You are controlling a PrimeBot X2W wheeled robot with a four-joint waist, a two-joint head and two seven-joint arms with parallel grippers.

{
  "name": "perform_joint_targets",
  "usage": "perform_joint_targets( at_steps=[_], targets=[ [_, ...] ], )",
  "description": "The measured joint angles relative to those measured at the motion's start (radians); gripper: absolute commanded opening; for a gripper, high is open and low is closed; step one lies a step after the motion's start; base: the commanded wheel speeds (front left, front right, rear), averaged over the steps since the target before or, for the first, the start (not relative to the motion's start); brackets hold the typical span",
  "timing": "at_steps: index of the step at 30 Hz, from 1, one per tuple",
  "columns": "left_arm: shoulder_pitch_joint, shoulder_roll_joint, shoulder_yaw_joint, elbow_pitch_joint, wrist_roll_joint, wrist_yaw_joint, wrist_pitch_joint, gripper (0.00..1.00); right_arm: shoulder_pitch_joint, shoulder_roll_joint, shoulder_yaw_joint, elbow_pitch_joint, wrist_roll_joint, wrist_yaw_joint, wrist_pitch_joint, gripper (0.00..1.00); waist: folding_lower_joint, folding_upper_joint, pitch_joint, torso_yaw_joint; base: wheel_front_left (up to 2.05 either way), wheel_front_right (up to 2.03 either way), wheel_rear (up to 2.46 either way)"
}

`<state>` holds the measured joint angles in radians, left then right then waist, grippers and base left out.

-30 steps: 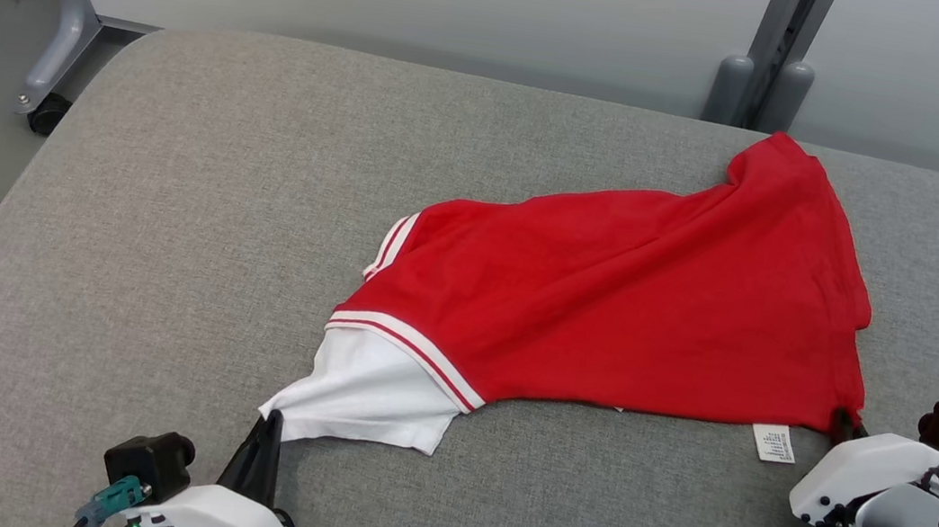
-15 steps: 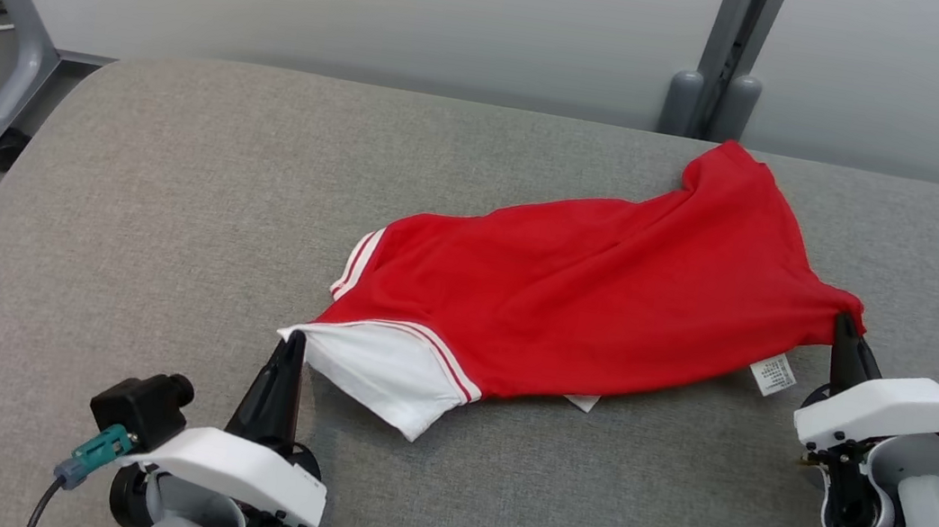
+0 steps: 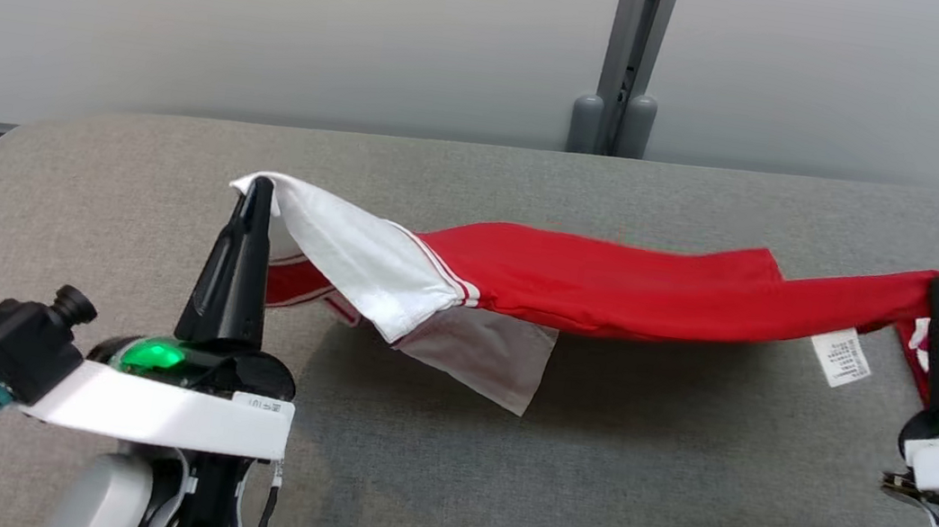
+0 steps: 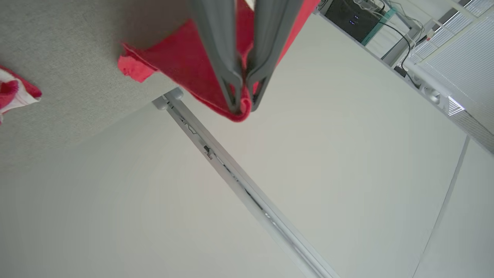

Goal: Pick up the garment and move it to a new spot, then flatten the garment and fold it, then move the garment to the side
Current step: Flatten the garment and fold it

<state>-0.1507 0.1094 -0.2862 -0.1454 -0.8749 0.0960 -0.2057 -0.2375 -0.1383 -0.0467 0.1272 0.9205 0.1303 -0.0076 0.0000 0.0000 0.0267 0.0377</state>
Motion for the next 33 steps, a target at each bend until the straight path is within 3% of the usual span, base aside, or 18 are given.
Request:
perform_joint_targets(
  at_steps=[8, 11, 15, 19, 26, 33],
  targets=[
    [-0.004, 0.043, 0.011, -0.296, 0.01, 0.049, 0.069, 0.0, 0.131, 0.028, -0.094, -0.373, 0.05, 0.0, 0.08, 0.0, 0.0, 0.0, -0.007, -0.054, 0.0, 0.0, 0.0],
    [-0.033, 0.062, 0.008, -0.361, 0.011, 0.068, 0.118, 0.0, 0.152, 0.042, -0.13, -0.462, 0.049, 0.0, 0.121, 0.0, 0.0, 0.0, 0.011, -0.061, 0.0, 0.0, 0.0],
    [-0.104, 0.098, 0.024, -0.334, 0.03, 0.086, 0.159, 0.0, 0.139, 0.056, -0.156, -0.482, 0.008, 0.0, 0.177, 0.0, 0.0, 0.0, 0.049, -0.065, 0.0, 0.0, 0.0],
    [-0.227, 0.121, 0.017, -0.218, 0.04, 0.067, 0.204, 0.0, 0.032, 0.064, -0.139, -0.425, -0.041, 0.0, 0.233, 0.0, 0.0, 0.0, 0.108, -0.066, 0.0, 0.0, 0.0],
    [-0.737, 0.172, 0.024, 0.139, 0.105, 0.018, 0.295, 0.0, -0.454, 0.071, -0.106, -0.168, -0.147, -0.001, 0.291, 0.0, 0.0, 0.0, 0.278, -0.069, 0.0, 0.0, 0.0],
    [-1.268, 0.213, 0.048, 0.499, 0.211, -0.024, 0.241, 0.0, -1.023, 0.089, -0.093, 0.251, -0.271, -0.001, 0.079, 0.0, 0.0001, 0.0, 0.427, -0.111, 0.0, 0.0, 0.0]
  ],
)
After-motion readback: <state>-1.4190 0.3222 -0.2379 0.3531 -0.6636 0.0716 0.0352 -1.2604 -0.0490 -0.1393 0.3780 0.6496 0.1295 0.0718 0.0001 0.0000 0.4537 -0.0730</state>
